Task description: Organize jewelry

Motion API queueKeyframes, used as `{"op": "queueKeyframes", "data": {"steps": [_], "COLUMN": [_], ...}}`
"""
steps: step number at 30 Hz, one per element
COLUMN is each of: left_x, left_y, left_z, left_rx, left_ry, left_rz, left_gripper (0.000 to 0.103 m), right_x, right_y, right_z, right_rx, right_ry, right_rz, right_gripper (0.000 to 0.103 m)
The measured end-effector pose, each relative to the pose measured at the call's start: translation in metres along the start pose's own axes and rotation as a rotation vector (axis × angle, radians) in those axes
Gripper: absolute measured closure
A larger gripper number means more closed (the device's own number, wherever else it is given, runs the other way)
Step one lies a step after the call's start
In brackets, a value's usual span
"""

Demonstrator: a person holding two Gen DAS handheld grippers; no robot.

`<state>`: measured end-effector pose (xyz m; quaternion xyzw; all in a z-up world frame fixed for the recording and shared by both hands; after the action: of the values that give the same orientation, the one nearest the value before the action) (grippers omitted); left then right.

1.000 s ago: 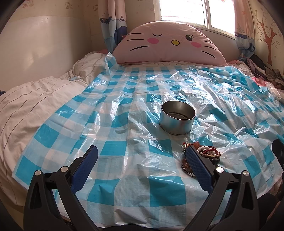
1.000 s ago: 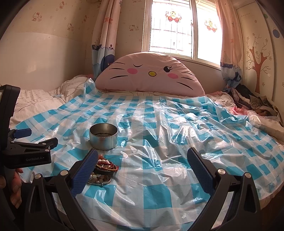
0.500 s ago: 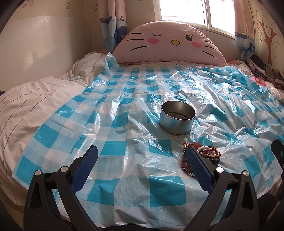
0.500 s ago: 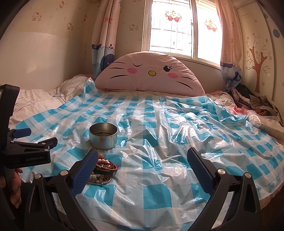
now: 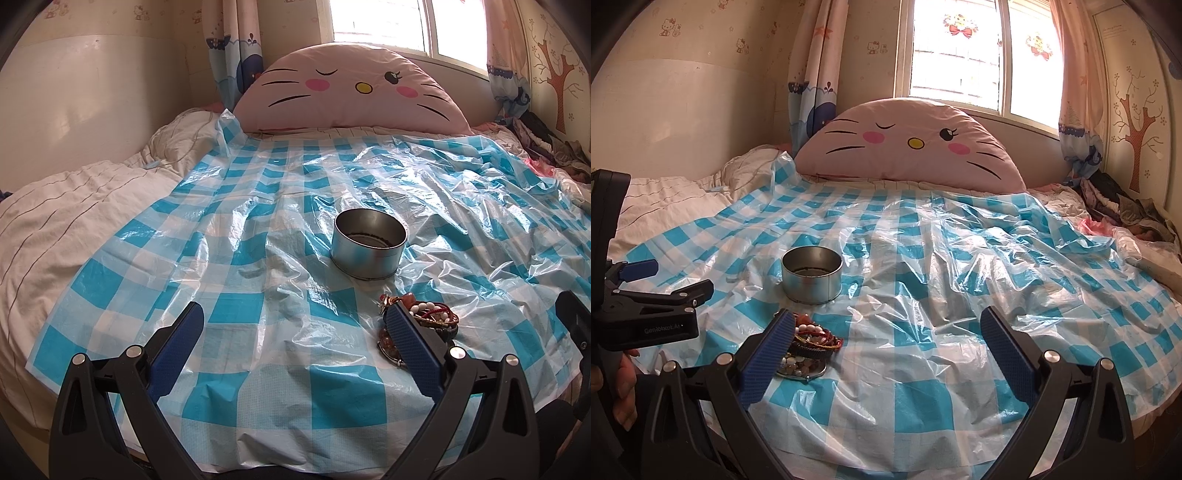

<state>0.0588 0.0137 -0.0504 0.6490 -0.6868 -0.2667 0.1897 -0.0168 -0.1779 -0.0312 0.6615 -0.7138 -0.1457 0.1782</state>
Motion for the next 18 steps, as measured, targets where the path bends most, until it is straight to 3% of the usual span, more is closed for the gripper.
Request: {"op": "queueKeyframes", "data": {"steps": [3, 6, 8, 9, 11, 16, 18], "left_x": [0.003, 0.003, 0.003, 0.003, 0.003, 0.003, 0.012], "left_y": [-0.001, 0.000, 0.000, 0.000, 0.000, -0.001, -0.004], "left_z": [0.000, 0.000, 0.000, 0.000, 0.000, 0.000, 0.001], "left_rx": [-0.007, -0.003, -0.004, -0.004, -0.002, -0.006, -0.037], "left_ry": [-0.012, -0.012, -0.010, -0.009, -0.012, -0.014, -0.048], "left_rz": [-0.001, -0.001, 0.002, 0.002, 0.000, 0.003, 0.075], "left_gripper": [0.007, 0.007, 0.007, 0.007, 0.007, 0.007, 0.007], "right_x": [-0.004, -0.006, -0.003, -0.005, -0.006, -0.007, -0.005], "right_y": [-0.007, -0.016, -0.012, -0.010, -0.008, -0.008, -0.006], "right_z": [0.000, 0.006, 0.005, 0.000, -0.003, 0.001, 0.000], "right_rx": [0.019, -0.049, -0.023, 0.042, 0.095, 0.030, 0.024], "right_ry": [-0.002, 0.040, 0.054, 0.081, 0.088, 0.080, 0.070], "right_rz": [-0.009, 0.004, 0.013, 0.035, 0.050, 0.030, 0.019], "right_gripper": [0.007, 0.007, 0.007, 0.007, 0.007, 0.007, 0.007]}}
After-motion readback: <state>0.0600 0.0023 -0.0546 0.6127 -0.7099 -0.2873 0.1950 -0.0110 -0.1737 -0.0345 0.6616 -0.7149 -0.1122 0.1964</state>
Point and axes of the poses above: each gripper's, at about its wrist camera, not at the fingertips, and y roughly against the way its jaws point, x to its right, z to its underside, the point moved 8 cm from there along -y, roughly the way its jaws point, and after that the axes turned 1 degree about y, right-handed, at the moved point
